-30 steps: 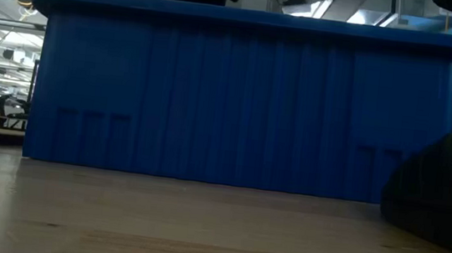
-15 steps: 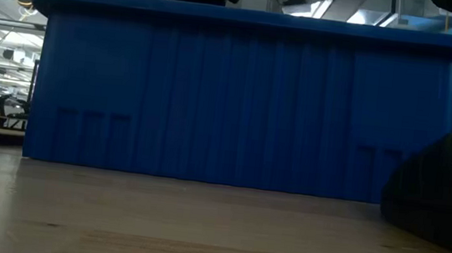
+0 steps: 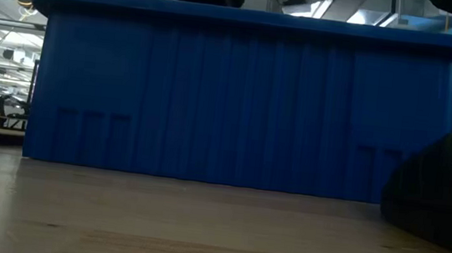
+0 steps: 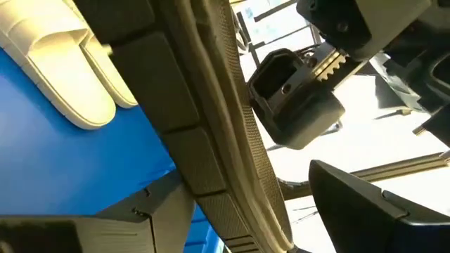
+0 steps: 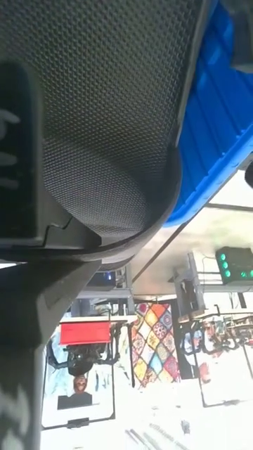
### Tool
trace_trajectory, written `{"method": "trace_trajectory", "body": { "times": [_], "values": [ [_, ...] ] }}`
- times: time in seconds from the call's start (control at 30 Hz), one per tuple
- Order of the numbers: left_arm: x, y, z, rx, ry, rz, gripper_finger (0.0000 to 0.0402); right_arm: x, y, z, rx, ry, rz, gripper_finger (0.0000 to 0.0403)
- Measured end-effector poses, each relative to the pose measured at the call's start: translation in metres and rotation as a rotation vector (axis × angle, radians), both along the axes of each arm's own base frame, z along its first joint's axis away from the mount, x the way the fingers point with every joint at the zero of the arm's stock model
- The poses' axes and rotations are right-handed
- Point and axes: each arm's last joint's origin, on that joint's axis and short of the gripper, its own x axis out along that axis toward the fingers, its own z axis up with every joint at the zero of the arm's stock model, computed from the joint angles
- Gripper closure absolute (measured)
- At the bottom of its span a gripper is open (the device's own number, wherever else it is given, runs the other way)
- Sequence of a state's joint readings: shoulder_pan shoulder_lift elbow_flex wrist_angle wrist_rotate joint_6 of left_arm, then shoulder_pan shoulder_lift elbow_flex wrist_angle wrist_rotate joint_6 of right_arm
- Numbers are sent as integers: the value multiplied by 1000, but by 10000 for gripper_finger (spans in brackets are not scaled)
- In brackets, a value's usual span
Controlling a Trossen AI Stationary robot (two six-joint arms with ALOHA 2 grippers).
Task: Pick and place slides into bin
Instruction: Put the black slipper into the blue container
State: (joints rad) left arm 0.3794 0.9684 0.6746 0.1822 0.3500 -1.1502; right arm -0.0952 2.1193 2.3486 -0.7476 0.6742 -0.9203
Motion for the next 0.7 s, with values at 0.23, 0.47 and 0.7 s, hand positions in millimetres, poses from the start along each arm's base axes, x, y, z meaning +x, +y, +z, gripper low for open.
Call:
{"method": "trace_trajectory", "body": {
  "times": [0.23,0.47,0.7],
  "values": [
    [-2,5,-1,3,13,23,140,-7,1,6,13,1,-4,386],
    [-10,19,1,4,2,58,140,-15,0,13,52,-31,-32,386],
    [-25,29,10,69,-35,118,140,-21,-7,9,91,-4,-70,386]
  ]
}}
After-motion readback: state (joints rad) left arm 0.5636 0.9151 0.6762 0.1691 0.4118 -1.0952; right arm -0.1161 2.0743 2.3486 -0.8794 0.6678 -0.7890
